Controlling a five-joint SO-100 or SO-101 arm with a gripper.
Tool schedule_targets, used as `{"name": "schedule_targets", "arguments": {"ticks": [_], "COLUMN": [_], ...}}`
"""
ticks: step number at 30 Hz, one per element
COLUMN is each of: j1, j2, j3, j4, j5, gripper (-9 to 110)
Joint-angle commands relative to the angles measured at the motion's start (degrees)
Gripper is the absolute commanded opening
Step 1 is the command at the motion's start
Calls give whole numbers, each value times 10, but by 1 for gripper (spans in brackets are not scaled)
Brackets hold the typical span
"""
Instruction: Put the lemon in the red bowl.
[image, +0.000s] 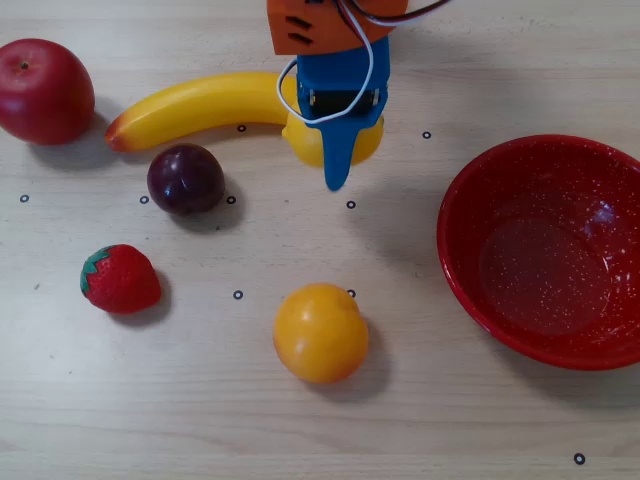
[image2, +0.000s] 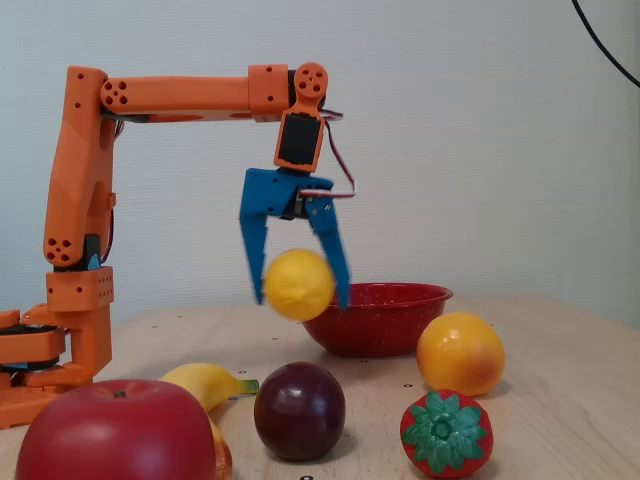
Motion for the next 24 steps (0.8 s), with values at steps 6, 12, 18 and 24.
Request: {"name": "schedule_targets", "arguments": {"ticks": [6,12,18,24], "j1": [11,62,143,212], "j2": [115,135,153,146], "j3": [-110,-162,-192,-187], "j4": [53,37,-28,-122], "j5": [-38,-66,-67,-48], "gripper": [0,0,0,0]}}
